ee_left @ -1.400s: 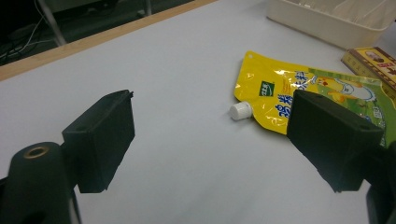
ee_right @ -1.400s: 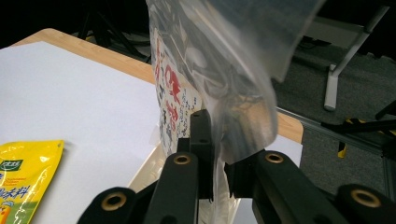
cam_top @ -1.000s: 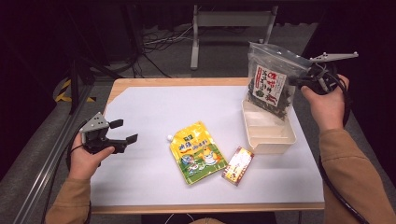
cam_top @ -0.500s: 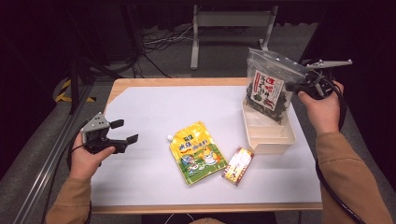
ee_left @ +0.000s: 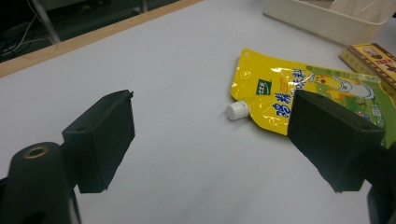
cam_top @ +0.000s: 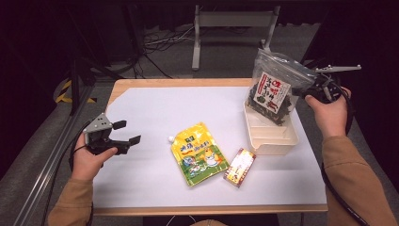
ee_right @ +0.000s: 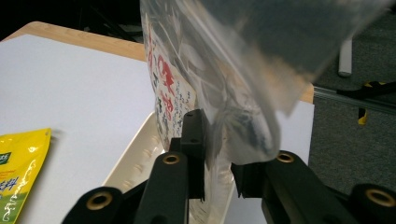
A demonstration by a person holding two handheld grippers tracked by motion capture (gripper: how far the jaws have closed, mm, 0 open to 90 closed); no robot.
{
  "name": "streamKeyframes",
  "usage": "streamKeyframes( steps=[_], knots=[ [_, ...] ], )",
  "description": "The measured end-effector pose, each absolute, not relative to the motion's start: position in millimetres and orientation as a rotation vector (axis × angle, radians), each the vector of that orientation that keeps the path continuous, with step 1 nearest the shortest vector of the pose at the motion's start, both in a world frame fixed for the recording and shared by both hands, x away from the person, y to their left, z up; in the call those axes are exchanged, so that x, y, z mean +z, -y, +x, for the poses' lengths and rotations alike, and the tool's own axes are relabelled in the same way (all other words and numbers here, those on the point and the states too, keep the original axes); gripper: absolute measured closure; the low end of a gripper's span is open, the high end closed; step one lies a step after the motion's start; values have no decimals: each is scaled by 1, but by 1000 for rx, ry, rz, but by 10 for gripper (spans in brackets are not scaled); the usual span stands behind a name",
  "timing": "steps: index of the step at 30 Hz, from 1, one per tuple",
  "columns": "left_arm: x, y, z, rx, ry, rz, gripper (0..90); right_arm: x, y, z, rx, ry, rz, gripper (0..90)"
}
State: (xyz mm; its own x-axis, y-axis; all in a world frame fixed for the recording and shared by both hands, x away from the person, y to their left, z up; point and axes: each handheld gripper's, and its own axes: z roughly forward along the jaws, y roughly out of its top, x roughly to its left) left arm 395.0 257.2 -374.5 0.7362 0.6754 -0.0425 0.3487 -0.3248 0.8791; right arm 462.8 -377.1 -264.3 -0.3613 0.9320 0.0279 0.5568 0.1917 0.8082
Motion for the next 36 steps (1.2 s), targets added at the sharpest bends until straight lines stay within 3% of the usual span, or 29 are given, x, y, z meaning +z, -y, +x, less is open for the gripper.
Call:
streamKeyframes(
  steps=[4,11,15,36],
  knots=[
    [-374,-257,396,414,-778,1940,158,-264,378,462,1033,-1986,1390,702],
    [-374,-256,395,411,-780,1940,158,-263,380,456,1053,-1947,1375,466],
    [-374,-256,395,406,-783,1940,158,-260,379,452,1058,-1929,1363,424],
    [-369,-236,398,382,-758,1968,158,-253,388,410,1088,-1956,1319,391]
  ],
)
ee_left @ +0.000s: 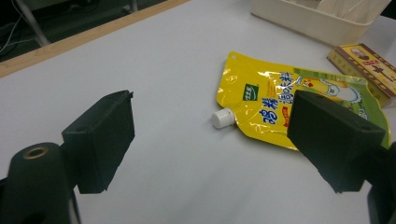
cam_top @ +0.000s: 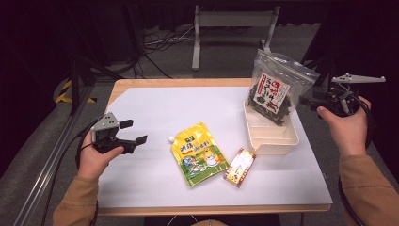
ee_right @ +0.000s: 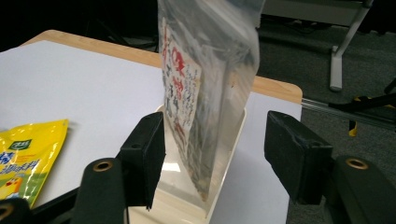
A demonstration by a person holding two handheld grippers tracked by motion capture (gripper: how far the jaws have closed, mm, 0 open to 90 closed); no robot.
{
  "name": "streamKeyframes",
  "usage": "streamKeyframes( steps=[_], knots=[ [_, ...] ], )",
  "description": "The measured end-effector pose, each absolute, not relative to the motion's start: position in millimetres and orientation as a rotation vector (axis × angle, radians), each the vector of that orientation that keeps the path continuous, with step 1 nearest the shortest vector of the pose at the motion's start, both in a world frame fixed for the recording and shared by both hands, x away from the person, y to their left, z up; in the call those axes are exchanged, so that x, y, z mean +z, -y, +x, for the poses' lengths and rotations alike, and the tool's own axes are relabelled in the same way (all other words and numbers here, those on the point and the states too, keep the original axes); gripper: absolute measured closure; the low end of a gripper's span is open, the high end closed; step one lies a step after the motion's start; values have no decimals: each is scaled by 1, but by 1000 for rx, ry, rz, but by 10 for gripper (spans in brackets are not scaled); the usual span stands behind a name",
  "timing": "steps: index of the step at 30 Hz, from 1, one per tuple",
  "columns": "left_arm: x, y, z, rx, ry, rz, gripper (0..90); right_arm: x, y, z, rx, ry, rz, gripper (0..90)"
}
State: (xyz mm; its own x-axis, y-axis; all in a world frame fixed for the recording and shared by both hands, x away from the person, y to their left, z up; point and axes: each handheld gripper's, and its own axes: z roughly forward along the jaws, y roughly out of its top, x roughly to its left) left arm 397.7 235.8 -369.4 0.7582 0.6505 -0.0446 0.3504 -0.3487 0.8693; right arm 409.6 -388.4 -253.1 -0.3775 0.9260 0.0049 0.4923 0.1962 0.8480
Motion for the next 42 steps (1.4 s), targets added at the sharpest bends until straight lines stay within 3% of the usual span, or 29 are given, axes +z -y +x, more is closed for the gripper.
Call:
streamKeyframes(
  steps=[27,34,42],
  knots=[
    [-374,-192,394,211,-814,2122,161,-263,350,375,1155,-2157,1091,433],
    [-380,-180,396,146,-832,2142,93,-271,335,373,1175,-2208,1048,432],
    [-392,-160,390,204,-794,2216,92,-278,320,374,1183,-2243,1004,430]
  ],
)
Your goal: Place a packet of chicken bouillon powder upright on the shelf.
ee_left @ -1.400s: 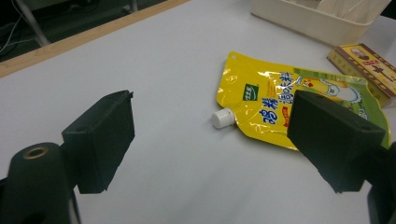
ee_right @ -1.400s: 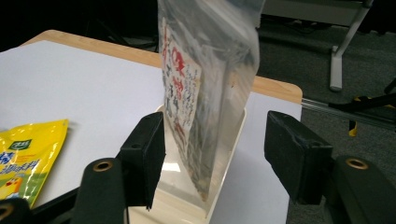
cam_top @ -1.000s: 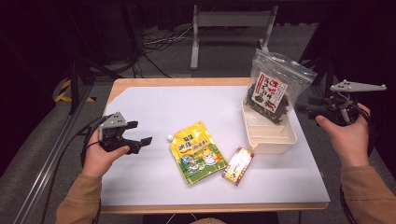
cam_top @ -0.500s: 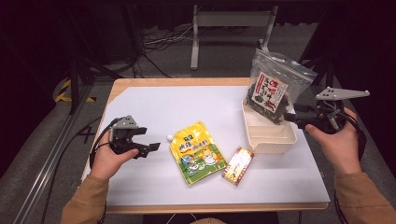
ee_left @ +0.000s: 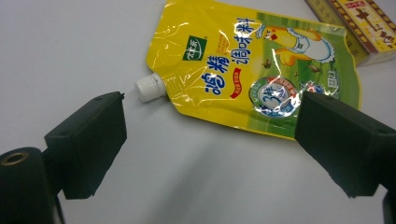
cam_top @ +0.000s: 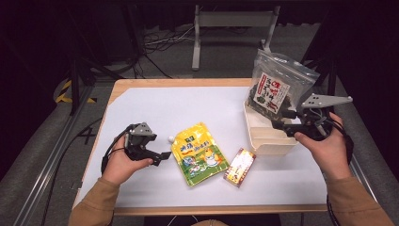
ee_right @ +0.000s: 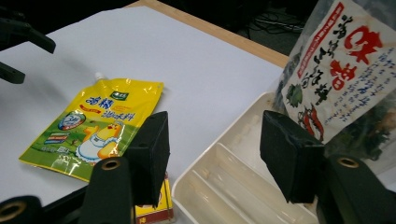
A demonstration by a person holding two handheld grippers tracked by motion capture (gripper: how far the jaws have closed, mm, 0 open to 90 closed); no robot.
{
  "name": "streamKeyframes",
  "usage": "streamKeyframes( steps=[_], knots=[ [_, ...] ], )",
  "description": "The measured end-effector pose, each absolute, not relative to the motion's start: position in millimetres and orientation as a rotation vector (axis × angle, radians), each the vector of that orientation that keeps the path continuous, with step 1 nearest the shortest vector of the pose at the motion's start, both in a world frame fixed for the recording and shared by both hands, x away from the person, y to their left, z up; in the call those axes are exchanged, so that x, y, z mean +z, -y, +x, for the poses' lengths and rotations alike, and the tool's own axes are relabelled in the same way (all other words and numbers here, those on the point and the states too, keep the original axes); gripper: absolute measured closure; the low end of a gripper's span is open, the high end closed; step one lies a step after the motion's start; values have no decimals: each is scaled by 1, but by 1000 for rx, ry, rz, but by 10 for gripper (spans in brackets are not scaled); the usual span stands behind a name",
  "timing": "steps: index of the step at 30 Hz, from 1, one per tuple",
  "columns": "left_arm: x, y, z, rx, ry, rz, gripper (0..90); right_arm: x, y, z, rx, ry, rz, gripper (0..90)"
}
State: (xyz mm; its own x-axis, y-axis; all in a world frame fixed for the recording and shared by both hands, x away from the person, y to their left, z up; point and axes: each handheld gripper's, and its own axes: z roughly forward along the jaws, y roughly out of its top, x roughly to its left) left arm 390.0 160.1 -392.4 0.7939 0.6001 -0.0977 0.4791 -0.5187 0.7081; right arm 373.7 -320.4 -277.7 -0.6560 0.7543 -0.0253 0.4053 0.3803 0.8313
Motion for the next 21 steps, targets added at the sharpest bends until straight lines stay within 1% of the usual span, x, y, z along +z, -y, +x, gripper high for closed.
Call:
streamKeyframes(
  steps=[5,10,11,13,21],
  knots=[
    [-402,-155,390,171,-838,2194,111,-283,312,374,1193,-2260,986,425],
    [-409,-149,390,116,-863,2184,215,-290,301,376,1210,-2284,970,420],
    [-410,-148,390,108,-865,2191,224,-291,299,376,1211,-2288,967,419],
    [-413,-145,390,77,-893,2185,224,-294,295,377,1213,-2300,959,418],
    [-424,-141,394,53,-936,2200,196,-305,281,379,1227,-2330,934,407]
  ],
)
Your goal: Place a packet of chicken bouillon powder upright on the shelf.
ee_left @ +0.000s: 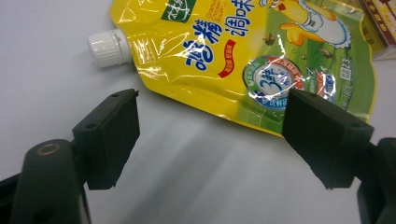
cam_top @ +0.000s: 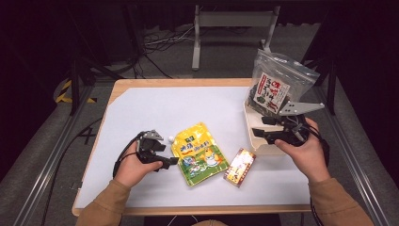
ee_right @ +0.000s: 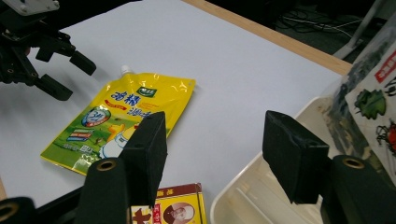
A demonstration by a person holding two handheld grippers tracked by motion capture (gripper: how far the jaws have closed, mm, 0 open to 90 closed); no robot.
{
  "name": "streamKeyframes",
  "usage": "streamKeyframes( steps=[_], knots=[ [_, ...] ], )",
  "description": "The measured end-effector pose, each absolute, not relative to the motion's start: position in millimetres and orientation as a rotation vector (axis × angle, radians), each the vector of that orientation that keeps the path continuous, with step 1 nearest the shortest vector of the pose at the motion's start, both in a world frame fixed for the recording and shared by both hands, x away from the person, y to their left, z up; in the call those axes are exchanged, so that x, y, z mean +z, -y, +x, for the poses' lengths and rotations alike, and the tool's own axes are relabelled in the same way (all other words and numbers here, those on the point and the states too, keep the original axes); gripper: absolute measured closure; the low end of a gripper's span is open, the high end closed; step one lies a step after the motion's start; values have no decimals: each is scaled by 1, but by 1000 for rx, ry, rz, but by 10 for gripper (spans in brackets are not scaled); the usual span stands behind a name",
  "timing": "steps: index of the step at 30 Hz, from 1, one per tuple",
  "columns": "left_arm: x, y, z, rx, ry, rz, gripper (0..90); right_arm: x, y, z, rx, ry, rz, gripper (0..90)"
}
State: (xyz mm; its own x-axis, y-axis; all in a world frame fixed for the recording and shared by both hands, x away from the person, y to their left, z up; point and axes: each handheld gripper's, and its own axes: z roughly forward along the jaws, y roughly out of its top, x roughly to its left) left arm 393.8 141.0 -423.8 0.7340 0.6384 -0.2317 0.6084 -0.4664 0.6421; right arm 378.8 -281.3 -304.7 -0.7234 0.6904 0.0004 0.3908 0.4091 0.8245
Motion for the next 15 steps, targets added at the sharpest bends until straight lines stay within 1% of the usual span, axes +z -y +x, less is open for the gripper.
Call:
streamKeyframes(
  steps=[10,15],
  knots=[
    [-432,-136,398,0,-953,2183,188,-322,261,381,1257,-2381,904,398],
    [-433,-134,400,-15,-962,2180,176,-336,247,381,1263,-2419,883,397]
  ],
)
